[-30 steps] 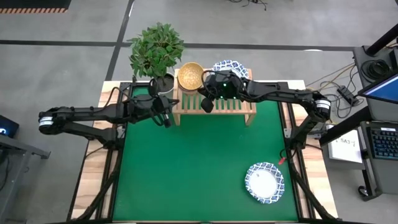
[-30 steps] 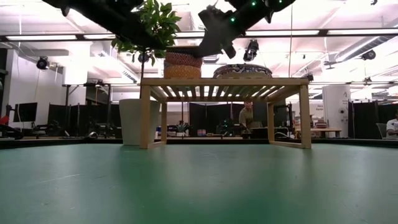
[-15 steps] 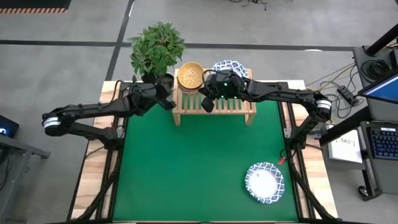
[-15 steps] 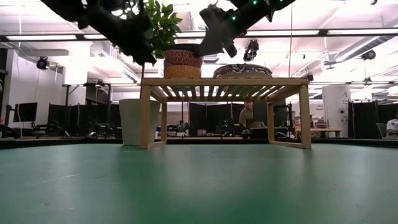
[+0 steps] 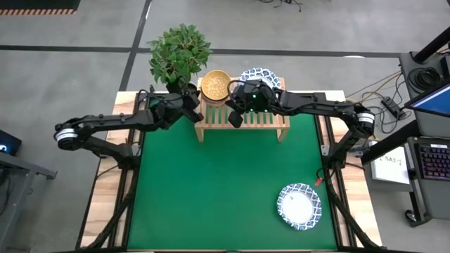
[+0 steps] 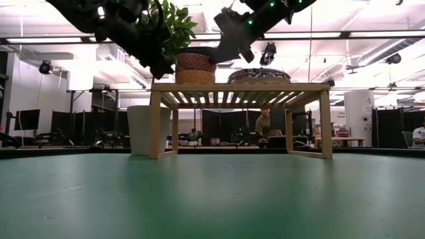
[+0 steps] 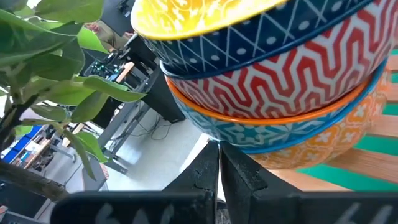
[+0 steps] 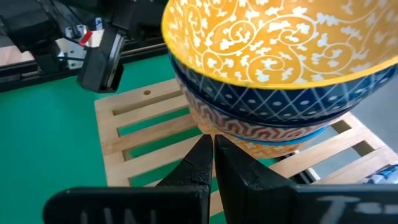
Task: Place and stack bowls onto a shelf
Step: Adjust the left stacked bowls on the shelf
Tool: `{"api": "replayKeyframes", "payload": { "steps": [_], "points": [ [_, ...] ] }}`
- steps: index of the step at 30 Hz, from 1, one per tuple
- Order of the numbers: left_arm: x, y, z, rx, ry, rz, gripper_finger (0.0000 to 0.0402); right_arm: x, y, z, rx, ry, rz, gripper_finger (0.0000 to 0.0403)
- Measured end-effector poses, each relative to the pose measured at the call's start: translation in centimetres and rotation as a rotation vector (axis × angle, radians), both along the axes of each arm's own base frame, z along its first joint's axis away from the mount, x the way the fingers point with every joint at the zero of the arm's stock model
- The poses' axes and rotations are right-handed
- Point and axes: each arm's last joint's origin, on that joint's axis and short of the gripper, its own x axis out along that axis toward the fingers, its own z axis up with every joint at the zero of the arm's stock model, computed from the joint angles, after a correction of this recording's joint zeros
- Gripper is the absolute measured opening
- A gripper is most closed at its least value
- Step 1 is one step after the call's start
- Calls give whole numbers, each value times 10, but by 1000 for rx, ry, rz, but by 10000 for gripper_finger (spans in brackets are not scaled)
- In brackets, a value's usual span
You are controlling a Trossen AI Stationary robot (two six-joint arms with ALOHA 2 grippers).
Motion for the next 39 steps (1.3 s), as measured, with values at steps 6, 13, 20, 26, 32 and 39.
{"api": "replayKeyframes", "payload": {
  "steps": [6, 13, 20, 26, 32, 39],
  "points": [
    [1, 1, -1, 0, 0, 0, 0, 1, -1, -3, -9, 9, -5, 9],
    [1, 3, 2, 25, -17, -1, 0, 1, -1, -2, -12, 8, -4, 9],
    [3, 2, 2, 10, -28, -52, 0, 1, -1, -2, -19, 14, 0, 9],
    [4, 0, 1, -25, -53, -95, 0, 1, -1, -2, -26, 10, 4, 9],
    [5, -2, -3, -76, -48, -163, 0, 1, -1, -2, -28, 8, 4, 9],
    [8, -10, -3, -95, -49, -220, 0, 1, -1, -2, -26, 7, 4, 9]
  ]
}}
